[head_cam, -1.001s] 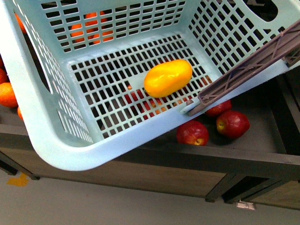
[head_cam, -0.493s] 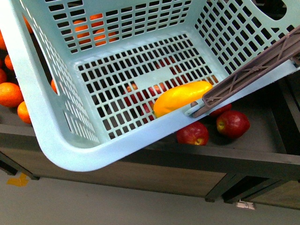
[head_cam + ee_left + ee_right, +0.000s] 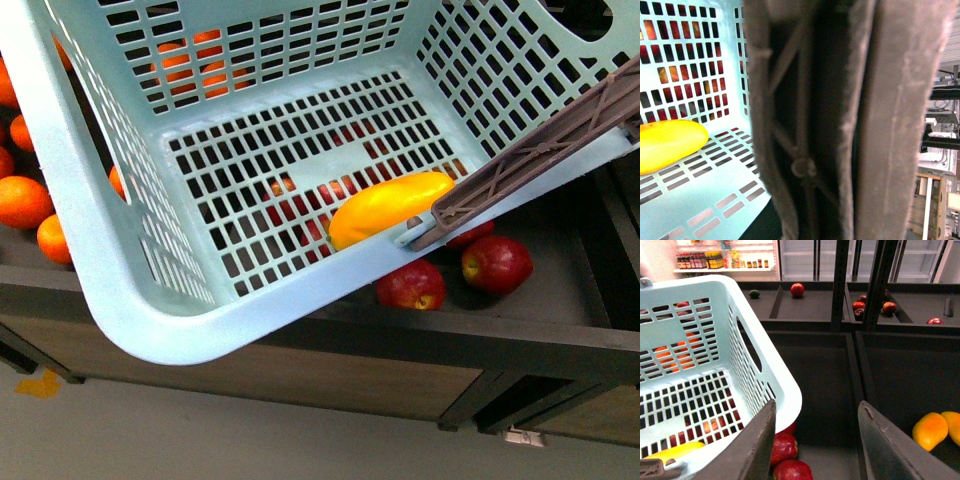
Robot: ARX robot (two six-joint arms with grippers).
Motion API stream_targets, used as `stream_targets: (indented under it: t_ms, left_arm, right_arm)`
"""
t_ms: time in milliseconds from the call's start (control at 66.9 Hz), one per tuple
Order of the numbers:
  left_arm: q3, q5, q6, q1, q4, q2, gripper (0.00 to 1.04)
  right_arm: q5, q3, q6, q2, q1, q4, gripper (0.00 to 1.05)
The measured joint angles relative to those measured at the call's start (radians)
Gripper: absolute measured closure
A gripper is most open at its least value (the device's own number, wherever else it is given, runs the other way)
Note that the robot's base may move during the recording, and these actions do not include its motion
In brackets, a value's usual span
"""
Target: Pick mango and avocado into basket
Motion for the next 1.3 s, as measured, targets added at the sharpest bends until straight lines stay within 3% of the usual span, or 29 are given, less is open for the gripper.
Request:
stream_targets:
  t_ms: [239,284,1300]
  left_arm:
    - [0.000,0.000,0.000,0.000,0.000,0.000,0.90]
    - [0.000,0.001,0.000,0.000,0.000,0.000,0.90]
    - [0.003,0.003,0.002,0.000,0.000,0.000,0.90]
  right_arm:
    - [0.000,0.000,0.000,-0.001,0.000,0.000,0.11]
    - [0.000,0.000,0.000,-0.001,0.000,0.000,0.07]
    - [0.000,-0.003,0.000,-0.005,-0.003,-0.002,0.09]
